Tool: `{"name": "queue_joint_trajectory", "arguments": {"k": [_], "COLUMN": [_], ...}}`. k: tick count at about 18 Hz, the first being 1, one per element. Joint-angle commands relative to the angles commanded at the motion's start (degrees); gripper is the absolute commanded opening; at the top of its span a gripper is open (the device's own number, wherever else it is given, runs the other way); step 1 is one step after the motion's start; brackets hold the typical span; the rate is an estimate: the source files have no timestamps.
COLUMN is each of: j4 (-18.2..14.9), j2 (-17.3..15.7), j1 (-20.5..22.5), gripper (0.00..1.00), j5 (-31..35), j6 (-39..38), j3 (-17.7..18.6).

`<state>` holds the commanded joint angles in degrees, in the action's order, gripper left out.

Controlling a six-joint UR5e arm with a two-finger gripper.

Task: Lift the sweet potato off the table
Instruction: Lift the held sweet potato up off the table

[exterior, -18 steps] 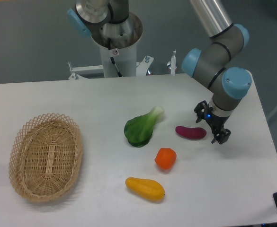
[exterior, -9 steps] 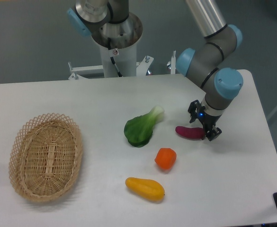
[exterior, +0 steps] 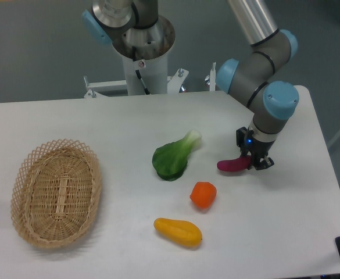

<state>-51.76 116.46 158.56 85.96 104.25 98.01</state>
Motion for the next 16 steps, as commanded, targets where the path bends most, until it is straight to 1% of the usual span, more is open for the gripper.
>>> {"name": "queue_joint_trajectory", "arguments": {"k": [3,4,6,8,10,11,14,16], "j4": [-0.4,-1.3,-5.1,-10.8,-15.3,-16.6,-18.7,-20.9], "j2": [-0.3,-0.3,-0.1,0.8,2.3,2.9,4.5,5.7], "j1": [0.0,0.0,0.0,-0.2,-0.8,-0.9,-1.0,-1.0], "gripper": [0.15,0.15,0.15,0.15,0.15,0.15,0.15,0.14], "j5": [0.4,0.4,0.4,0.4,0.5,0.4,0.5,0.5], "j6": [-3.3,-3.6,-4.8,-7.3,-9.3,-10.3,-10.8,-11.1], "j3": [-2.7,-3.8,-7.4,-11.9,-16.5,-18.3,-22.2,-25.3]}}
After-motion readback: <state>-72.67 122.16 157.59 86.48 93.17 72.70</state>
